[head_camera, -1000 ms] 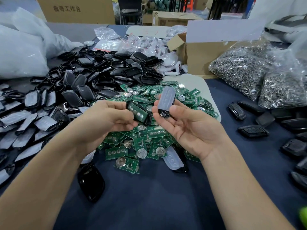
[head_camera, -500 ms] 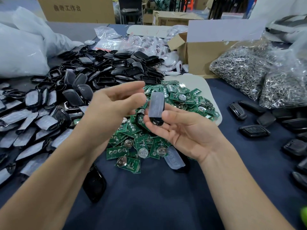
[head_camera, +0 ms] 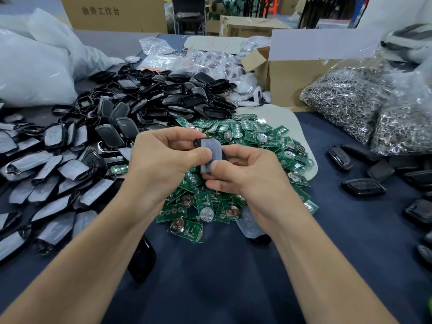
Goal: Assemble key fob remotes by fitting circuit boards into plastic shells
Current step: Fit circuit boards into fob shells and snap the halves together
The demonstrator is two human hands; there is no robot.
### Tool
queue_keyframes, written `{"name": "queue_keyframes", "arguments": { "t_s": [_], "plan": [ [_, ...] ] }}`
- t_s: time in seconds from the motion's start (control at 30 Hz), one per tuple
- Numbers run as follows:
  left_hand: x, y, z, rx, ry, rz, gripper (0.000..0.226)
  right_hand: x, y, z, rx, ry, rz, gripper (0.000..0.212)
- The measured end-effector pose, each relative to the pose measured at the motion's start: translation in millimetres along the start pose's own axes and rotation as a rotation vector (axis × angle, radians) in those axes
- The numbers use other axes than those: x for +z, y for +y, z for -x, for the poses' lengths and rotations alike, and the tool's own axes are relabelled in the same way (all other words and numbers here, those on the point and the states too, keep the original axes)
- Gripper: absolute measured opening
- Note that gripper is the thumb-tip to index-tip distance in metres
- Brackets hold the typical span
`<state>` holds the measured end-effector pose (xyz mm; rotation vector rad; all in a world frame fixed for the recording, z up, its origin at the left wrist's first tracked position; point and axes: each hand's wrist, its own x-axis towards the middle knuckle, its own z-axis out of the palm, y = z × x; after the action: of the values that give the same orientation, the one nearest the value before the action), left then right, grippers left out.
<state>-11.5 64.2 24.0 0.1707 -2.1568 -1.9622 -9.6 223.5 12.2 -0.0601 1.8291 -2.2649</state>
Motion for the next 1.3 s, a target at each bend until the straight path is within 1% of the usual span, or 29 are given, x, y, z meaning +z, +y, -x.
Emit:
{"name": "queue_keyframes", "arguments": {
  "t_s": [0.1,0.3,0.43,0.53,0.63,0.7,0.8,0.87,0.97,1.07,1.17,1.2,1.3],
  "plan": [
    [3.7,-2.3,1.4,-0.023,0.003,0.005,0.027,2.8,1.4,0.7,-0.039,0.052,0.049,0.021],
    [-1.3,-4.6,-0.7,-0.136,-0.17,0.032,0.025,-1.4,0.4,-1.2,-0.05,0.145,0.023,0.018],
    [-1.9,-3.8,-0.2,-0.182,-0.239,0.115,0.015,-3.5,0.0,-3.1,-0.103,0.17,0.085,0.014],
    [-1.8,-4.1,-0.3,-0.175,-0.239,0.117,0.016,-4.1,1.0,-2.9,-0.129,0.178,0.108,0.017],
    [-1.8,-5.6,-0.2,-0.128,-0.225,0.059,0.022,-3.9,2.2,-2.7,-0.132,0.161,0.101,0.017],
    [-1.5,-6.9,0.0,-0.094,-0.203,0.028,0.024,-3.2,3.0,-2.4,-0.136,0.13,0.105,0.017],
    [-0.8,-8.9,-0.6,-0.103,-0.16,0.009,0.024,-2.7,4.2,-1.7,-0.142,0.108,0.14,0.022],
    [-0.3,-9.2,-0.7,-0.113,-0.17,0.011,0.022,-2.8,4.6,-1.8,-0.136,0.116,0.149,0.023],
    [1.3,-7.8,0.0,-0.103,-0.19,0.044,0.012,-4.1,4.2,-2.6,-0.144,0.142,0.172,0.023],
    [2.6,-8.5,-0.6,-0.03,-0.098,-0.069,0.013,-3.9,5.3,-2.8,-0.161,0.144,0.203,0.021],
    [2.4,-9.9,-1.1,0.032,-0.008,-0.158,0.023,-1.4,7.9,-2.3,-0.185,0.152,0.273,0.019],
    [2.1,-10.3,-0.9,0.052,-0.011,-0.156,0.023,-1.2,8.4,-2.5,-0.193,0.165,0.29,0.02],
    [2.2,-10.1,1.2,0.093,-0.106,-0.136,0.018,-3.3,8.3,-3.7,-0.202,0.186,0.272,0.022]
  ]
}}
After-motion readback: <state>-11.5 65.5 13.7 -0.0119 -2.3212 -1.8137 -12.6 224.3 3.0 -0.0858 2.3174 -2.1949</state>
